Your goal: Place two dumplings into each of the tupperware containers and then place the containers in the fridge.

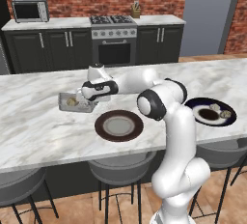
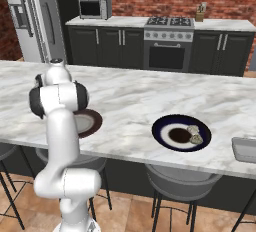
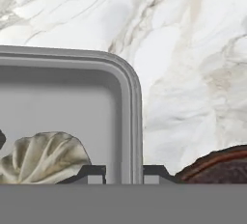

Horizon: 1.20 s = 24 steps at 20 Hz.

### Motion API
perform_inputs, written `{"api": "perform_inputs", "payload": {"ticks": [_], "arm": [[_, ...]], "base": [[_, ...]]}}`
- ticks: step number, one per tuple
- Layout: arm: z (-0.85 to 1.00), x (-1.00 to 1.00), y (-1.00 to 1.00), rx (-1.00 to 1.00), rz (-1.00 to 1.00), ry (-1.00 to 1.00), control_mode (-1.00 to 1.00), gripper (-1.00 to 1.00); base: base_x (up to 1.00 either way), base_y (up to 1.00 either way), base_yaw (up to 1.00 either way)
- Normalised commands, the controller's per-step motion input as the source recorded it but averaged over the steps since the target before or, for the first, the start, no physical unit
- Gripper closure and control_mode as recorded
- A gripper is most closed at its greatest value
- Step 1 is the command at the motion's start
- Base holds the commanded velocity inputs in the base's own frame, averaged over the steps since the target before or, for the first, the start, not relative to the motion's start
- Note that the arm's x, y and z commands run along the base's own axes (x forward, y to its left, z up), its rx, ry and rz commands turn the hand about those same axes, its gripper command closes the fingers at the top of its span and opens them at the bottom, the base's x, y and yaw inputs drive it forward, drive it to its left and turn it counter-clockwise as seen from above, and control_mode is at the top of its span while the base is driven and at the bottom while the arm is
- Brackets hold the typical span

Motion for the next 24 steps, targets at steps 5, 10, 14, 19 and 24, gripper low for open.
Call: {"api": "perform_inputs", "payload": {"ticks": [5, 10, 14, 19, 24], "arm": [[0.76, -0.55, -0.57, 0.0, -0.08, 0.01, -1.0, 1.0], [0.43, -0.73, -0.99, 0.01, -0.15, 0.0, -1.0, 1.0], [0.12, -0.7, -0.92, 0.01, -0.23, 0.0, -1.0, 1.0], [0.11, -0.33, -0.62, 0.0, -0.34, 0.0, -1.0, 1.0], [0.5, -0.11, -0.24, 0.0, -0.38, 0.06, -1.0, 1.0]], "base": [[0.0, 0.0, 0.0], [0.0, 0.0, 0.0], [0.0, 0.0, 0.0], [0.0, 0.0, 0.0], [0.0, 0.0, 0.0]]}}
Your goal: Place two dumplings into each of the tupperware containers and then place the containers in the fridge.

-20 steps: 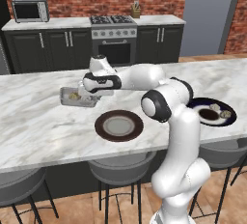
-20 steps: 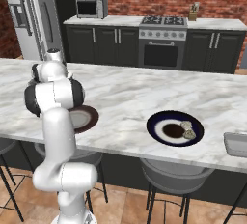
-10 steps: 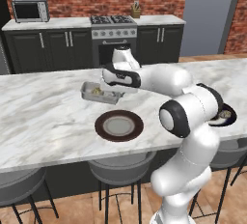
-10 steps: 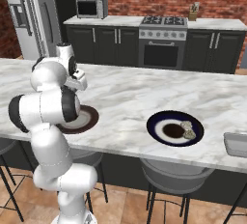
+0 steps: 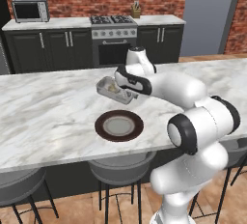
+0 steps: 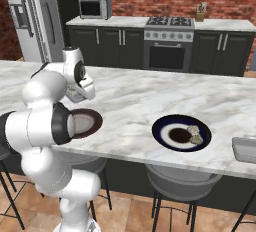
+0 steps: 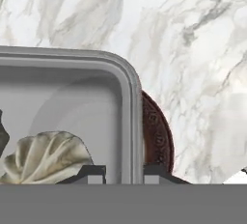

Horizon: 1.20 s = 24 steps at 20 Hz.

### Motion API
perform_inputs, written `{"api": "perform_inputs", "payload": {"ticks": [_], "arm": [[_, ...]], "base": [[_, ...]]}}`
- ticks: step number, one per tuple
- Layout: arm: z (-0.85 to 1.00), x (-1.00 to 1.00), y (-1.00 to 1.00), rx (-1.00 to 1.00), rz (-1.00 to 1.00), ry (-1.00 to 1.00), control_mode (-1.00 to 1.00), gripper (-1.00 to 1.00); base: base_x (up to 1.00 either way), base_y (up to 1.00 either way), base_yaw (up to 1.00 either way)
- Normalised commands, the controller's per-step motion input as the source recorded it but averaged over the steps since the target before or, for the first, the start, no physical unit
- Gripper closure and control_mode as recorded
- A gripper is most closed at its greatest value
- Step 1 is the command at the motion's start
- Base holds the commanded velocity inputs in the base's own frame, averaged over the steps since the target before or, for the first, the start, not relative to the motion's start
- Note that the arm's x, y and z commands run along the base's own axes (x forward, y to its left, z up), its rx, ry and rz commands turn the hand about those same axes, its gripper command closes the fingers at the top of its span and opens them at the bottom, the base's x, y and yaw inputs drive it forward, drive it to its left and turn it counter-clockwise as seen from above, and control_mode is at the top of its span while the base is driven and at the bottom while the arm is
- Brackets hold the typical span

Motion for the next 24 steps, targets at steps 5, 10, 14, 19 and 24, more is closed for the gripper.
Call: {"api": "perform_inputs", "payload": {"ticks": [5, 10, 14, 19, 24], "arm": [[0.81, -0.23, -0.2, 0.01, -0.33, 0.12, -1.0, 1.0], [0.73, -0.8, -0.28, 0.15, -0.39, 0.04, -1.0, 1.0], [0.36, -1.0, -0.44, 0.26, -0.46, 0.0, -1.0, 1.0], [0.05, -0.77, -0.43, 0.11, -0.29, 0.0, -1.0, 1.0], [-0.11, -0.21, -0.09, -0.11, -0.08, -0.08, -1.0, 1.0]], "base": [[0.0, 0.0, 0.0], [0.0, 0.0, 0.0], [0.0, 0.0, 0.0], [0.0, 0.0, 0.0], [0.0, 0.0, 0.0]]}}
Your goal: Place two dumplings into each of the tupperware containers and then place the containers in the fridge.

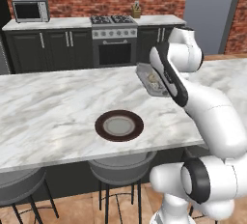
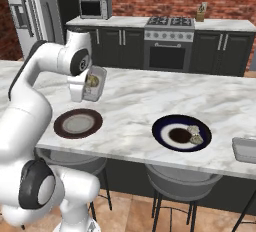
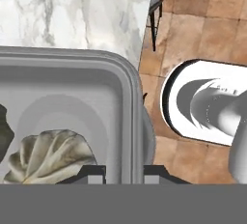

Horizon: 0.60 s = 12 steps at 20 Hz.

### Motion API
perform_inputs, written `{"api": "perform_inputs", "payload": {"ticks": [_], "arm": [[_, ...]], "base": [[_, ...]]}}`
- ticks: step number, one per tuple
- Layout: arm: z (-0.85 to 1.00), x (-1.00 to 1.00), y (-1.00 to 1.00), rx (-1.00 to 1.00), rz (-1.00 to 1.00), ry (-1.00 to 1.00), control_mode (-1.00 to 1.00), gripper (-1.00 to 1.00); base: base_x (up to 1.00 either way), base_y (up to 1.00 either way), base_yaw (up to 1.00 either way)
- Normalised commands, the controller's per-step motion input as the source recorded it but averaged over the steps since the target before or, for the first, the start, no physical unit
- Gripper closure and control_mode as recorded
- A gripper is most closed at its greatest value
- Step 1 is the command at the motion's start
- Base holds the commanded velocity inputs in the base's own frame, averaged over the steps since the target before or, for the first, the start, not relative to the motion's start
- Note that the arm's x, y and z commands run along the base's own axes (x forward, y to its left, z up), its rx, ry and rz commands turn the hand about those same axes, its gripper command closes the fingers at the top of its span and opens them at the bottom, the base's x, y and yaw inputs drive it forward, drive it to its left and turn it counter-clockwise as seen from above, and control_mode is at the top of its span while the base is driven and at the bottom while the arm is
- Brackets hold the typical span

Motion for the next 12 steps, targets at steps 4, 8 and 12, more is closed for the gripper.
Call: {"api": "perform_inputs", "payload": {"ticks": [4, 8, 12], "arm": [[-0.32, -0.31, -0.01, -0.24, -0.1, -0.07, -1.0, 1.0], [-0.08, -0.38, -0.07, -0.14, -0.11, 0.0, -1.0, 1.0], [0.19, -0.6, -0.2, 0.0, -0.09, 0.0, -1.0, 1.0]], "base": [[0.0, 0.0, 0.0], [0.0, 0.0, 0.0], [0.0, 0.0, 0.0]]}}
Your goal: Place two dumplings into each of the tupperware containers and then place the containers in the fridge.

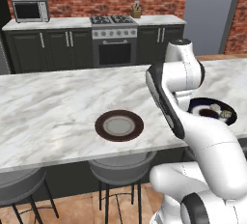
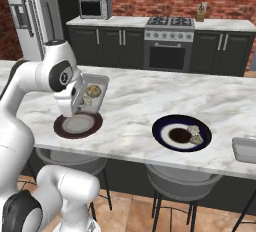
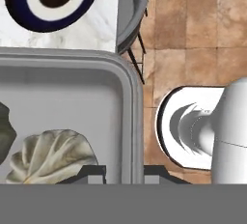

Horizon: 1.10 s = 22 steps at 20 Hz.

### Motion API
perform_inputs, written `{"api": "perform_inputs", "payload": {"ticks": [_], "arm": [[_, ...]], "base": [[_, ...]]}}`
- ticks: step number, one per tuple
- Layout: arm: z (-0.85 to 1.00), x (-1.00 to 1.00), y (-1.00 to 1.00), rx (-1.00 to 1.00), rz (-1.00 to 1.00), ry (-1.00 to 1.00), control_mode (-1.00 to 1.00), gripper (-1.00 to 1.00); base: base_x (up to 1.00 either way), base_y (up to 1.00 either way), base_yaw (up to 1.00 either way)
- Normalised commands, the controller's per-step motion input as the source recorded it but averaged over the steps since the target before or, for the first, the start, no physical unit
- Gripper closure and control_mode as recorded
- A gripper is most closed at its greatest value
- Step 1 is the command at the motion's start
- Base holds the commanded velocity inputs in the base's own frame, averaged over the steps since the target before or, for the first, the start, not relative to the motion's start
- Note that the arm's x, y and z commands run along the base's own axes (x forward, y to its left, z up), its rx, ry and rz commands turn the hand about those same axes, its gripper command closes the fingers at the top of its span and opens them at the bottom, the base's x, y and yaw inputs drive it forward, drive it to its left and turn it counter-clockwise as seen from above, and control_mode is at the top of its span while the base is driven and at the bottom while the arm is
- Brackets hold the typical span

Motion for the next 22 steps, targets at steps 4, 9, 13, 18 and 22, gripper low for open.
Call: {"api": "perform_inputs", "payload": {"ticks": [4, 9, 13, 18, 22], "arm": [[0.12, -0.62, -0.13, 0.0, -0.06, 0.0, -1.0, 1.0], [0.14, -0.38, 0.0, 0.0, -0.01, 0.0, -1.0, 1.0], [0.4, -0.37, -0.04, 0.02, 0.0, 0.0, -1.0, 1.0], [0.42, -0.51, -0.02, 0.01, 0.0, 0.0, -1.0, 1.0], [0.22, -0.44, 0.0, 0.02, 0.0, 0.0, -1.0, 1.0]], "base": [[0.0, 0.0, 0.0], [0.0, 0.0, 0.0], [0.0, 0.0, 0.0], [0.0, 0.0, 0.0], [0.0, 0.0, 0.0]]}}
